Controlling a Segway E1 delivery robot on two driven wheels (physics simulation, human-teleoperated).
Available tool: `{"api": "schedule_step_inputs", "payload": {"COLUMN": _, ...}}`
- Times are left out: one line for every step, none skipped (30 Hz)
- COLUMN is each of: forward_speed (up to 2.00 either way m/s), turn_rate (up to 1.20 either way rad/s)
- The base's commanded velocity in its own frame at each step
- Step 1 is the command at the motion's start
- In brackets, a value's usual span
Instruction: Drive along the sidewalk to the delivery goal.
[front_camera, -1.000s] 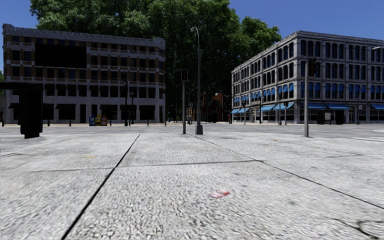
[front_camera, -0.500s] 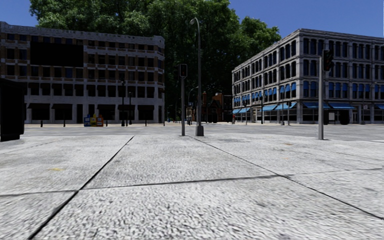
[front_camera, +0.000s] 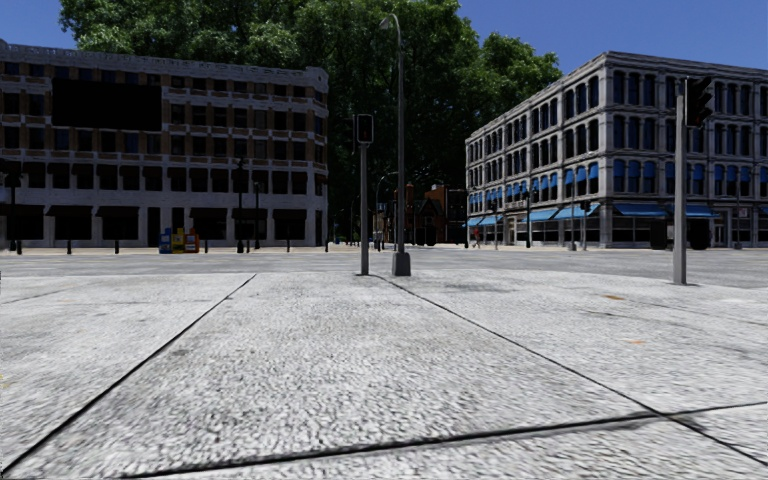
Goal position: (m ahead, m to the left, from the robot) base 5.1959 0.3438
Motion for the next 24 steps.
{"api": "schedule_step_inputs", "payload": {"forward_speed": 2.00, "turn_rate": 0.09}}
{"api": "schedule_step_inputs", "payload": {"forward_speed": 2.00, "turn_rate": 0.25}}
{"api": "schedule_step_inputs", "payload": {"forward_speed": 2.00, "turn_rate": 0.25}}
{"api": "schedule_step_inputs", "payload": {"forward_speed": 2.00, "turn_rate": 0.38}}
{"api": "schedule_step_inputs", "payload": {"forward_speed": 2.00, "turn_rate": 0.45}}
{"api": "schedule_step_inputs", "payload": {"forward_speed": 2.00, "turn_rate": 0.47}}
{"api": "schedule_step_inputs", "payload": {"forward_speed": 2.00, "turn_rate": 0.47}}
{"api": "schedule_step_inputs", "payload": {"forward_speed": 2.00, "turn_rate": 0.47}}
{"api": "schedule_step_inputs", "payload": {"forward_speed": 2.00, "turn_rate": 0.48}}
{"api": "schedule_step_inputs", "payload": {"forward_speed": 2.00, "turn_rate": 0.48}}
{"api": "schedule_step_inputs", "payload": {"forward_speed": 2.00, "turn_rate": 0.48}}
{"api": "schedule_step_inputs", "payload": {"forward_speed": 2.00, "turn_rate": 0.47}}
{"api": "schedule_step_inputs", "payload": {"forward_speed": 2.00, "turn_rate": 0.47}}
{"api": "schedule_step_inputs", "payload": {"forward_speed": 2.00, "turn_rate": 0.45}}
{"api": "schedule_step_inputs", "payload": {"forward_speed": 2.00, "turn_rate": 0.45}}
{"api": "schedule_step_inputs", "payload": {"forward_speed": 2.00, "turn_rate": 0.42}}
{"api": "schedule_step_inputs", "payload": {"forward_speed": 2.00, "turn_rate": 0.42}}
{"api": "schedule_step_inputs", "payload": {"forward_speed": 2.00, "turn_rate": 0.40}}
{"api": "schedule_step_inputs", "payload": {"forward_speed": 2.00, "turn_rate": 0.38}}
{"api": "schedule_step_inputs", "payload": {"forward_speed": 2.00, "turn_rate": 0.00}}
{"api": "schedule_step_inputs", "payload": {"forward_speed": 2.00, "turn_rate": 0.00}}
{"api": "schedule_step_inputs", "payload": {"forward_speed": 2.00, "turn_rate": 0.00}}
{"api": "schedule_step_inputs", "payload": {"forward_speed": 2.00, "turn_rate": 0.00}}
{"api": "schedule_step_inputs", "payload": {"forward_speed": 2.00, "turn_rate": 0.00}}
